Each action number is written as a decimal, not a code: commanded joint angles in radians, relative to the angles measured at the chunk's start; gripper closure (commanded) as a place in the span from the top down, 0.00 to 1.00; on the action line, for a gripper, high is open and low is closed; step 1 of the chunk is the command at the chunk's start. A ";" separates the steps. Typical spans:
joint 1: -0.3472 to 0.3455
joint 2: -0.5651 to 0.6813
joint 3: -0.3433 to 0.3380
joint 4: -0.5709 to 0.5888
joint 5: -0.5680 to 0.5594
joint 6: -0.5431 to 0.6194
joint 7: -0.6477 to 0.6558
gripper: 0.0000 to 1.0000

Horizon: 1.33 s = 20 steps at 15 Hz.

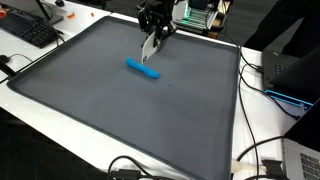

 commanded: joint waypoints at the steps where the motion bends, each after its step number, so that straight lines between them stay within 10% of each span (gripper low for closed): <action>1: 0.028 0.012 -0.033 0.011 0.008 0.000 -0.032 0.09; 20: 0.044 0.123 -0.051 0.027 0.033 0.077 -0.089 0.02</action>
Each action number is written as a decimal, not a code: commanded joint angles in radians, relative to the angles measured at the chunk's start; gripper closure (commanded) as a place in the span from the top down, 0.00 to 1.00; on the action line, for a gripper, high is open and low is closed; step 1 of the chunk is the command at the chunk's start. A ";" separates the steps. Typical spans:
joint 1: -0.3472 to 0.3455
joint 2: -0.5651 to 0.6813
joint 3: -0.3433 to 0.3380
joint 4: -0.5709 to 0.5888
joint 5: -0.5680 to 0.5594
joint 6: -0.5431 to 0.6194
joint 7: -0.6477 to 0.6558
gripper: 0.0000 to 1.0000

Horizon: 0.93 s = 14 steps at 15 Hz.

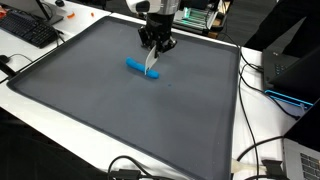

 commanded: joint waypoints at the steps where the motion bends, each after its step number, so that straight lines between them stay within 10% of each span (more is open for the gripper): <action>1: 0.018 0.036 -0.022 0.011 0.021 0.029 -0.040 0.02; 14: 0.030 0.121 -0.047 0.079 0.000 0.044 -0.128 0.02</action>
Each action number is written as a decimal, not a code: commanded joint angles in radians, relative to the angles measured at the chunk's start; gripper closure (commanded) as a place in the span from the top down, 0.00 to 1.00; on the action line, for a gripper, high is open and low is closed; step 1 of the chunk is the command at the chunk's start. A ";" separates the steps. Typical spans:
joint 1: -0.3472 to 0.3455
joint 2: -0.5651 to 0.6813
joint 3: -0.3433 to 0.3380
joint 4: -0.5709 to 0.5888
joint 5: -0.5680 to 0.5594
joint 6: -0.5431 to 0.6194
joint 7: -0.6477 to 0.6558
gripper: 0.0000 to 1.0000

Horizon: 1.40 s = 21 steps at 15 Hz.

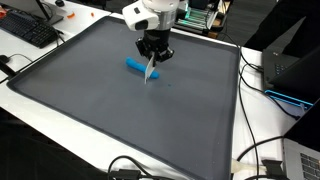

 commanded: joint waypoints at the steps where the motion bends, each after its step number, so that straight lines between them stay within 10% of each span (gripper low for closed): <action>1: 0.018 0.033 -0.024 0.022 0.002 0.012 -0.034 0.02; 21: -0.002 0.030 -0.028 -0.065 0.053 0.064 -0.058 0.02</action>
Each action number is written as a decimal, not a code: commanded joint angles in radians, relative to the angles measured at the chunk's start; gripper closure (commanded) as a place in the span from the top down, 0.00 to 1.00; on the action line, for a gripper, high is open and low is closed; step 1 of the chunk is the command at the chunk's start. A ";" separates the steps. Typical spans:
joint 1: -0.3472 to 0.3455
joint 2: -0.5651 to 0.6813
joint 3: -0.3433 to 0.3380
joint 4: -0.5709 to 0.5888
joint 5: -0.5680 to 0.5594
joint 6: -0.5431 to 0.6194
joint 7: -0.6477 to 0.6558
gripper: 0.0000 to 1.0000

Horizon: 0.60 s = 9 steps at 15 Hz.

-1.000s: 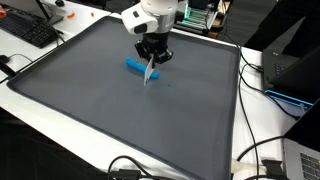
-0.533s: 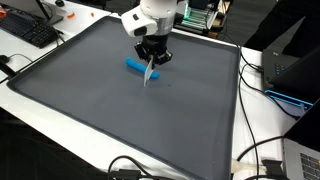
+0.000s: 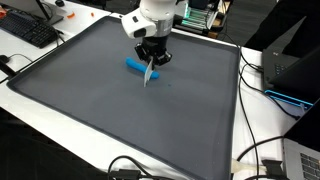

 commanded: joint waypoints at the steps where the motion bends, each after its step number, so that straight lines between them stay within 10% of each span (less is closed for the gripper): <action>1: -0.006 -0.012 -0.010 -0.073 0.049 0.025 -0.025 0.02; 9: -0.034 -0.073 0.015 -0.160 0.180 0.048 -0.100 0.02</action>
